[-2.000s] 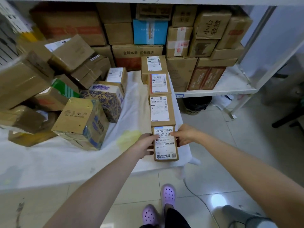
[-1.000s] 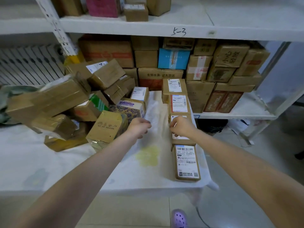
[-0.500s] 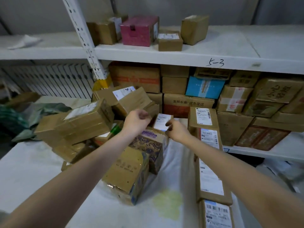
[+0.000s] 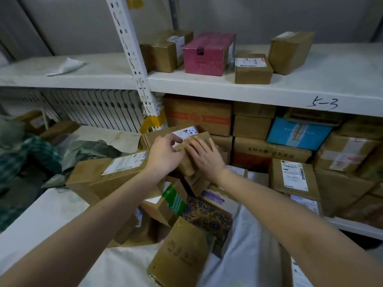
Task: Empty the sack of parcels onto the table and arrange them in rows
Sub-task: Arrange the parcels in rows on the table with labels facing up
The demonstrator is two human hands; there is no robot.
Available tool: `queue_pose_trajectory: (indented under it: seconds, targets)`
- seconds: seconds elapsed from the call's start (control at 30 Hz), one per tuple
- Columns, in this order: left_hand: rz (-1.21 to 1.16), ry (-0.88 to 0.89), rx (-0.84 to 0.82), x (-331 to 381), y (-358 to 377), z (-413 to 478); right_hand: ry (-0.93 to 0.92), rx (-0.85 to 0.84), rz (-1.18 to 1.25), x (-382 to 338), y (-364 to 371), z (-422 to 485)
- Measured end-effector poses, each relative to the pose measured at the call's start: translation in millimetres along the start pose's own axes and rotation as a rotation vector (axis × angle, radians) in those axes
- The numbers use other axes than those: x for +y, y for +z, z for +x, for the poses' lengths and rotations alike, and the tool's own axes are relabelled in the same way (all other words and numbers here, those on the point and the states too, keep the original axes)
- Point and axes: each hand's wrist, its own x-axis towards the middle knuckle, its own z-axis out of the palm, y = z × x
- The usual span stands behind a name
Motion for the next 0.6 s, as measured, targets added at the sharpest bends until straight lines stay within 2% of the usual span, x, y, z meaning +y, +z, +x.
queue_pose_trajectory:
  seconds: [0.13,0.23,0.3,0.37,0.5,0.6]
  targets:
    - [-0.053,0.015,-0.034,-9.9,-4.2,12.1,-0.001,0.065,-0.016,2.8,4.5,5.4]
    - [-0.095,0.037,-0.044,-13.8,-6.3,20.0,0.0,0.077,0.097,20.9,2.0,-6.5]
    - [-0.136,0.044,-0.053,-15.7,-7.5,22.3,0.068,0.113,0.197,29.0,-6.5,-18.8]
    - [-0.201,0.04,-0.075,-14.8,-5.4,22.6,0.206,0.151,0.39,35.5,-16.8,-31.8]
    - [-0.346,0.027,-0.134,-7.2,-1.0,21.1,0.604,0.306,0.838,39.5,-38.4,-50.2]
    - [-0.467,-0.028,-0.326,3.3,3.6,15.6,0.842,0.344,1.18,44.8,-47.6,-63.9]
